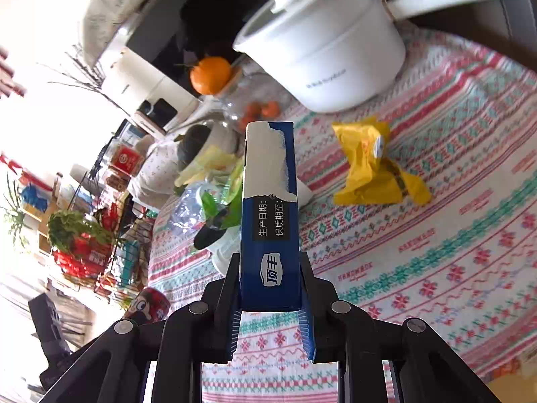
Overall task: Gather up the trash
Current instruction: 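Grasp the blue snack box with the right gripper and lift it, then carry the red can and blue box over the bin and release both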
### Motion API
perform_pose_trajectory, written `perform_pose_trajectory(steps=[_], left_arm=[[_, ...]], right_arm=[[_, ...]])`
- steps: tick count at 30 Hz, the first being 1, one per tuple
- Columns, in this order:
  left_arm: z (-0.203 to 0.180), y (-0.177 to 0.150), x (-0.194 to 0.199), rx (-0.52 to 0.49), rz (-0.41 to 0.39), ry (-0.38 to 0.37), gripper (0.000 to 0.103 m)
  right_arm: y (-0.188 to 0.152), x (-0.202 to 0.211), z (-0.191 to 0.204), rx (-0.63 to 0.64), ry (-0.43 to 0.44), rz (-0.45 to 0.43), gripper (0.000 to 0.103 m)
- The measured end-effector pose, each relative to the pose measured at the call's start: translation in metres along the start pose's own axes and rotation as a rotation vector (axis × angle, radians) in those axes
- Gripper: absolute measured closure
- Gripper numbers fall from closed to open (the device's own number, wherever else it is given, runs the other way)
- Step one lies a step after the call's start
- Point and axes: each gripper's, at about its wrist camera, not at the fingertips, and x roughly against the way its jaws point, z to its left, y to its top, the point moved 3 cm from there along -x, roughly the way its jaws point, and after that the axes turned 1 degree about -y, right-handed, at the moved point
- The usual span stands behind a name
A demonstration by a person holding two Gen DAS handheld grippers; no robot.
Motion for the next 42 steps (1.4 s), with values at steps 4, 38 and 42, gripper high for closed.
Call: perform_pose_trajectory(steps=[4, 38, 42], left_arm=[[-0.022, -0.007, 0.010, -0.055, -0.017, -0.033, 0.046], [-0.167, -0.066, 0.003, -0.361, 0.063, -0.227, 0.046], [-0.175, -0.071, 0.000, -0.376, 0.074, -0.233, 0.046]], right_arm=[[-0.006, 0.039, 0.012, 0.104, -0.050, -0.052, 0.078], [-0.087, 0.112, -0.132, 0.208, -0.659, 0.319, 0.077], [-0.098, 0.100, -0.140, 0.208, -0.671, 0.384, 0.077]])
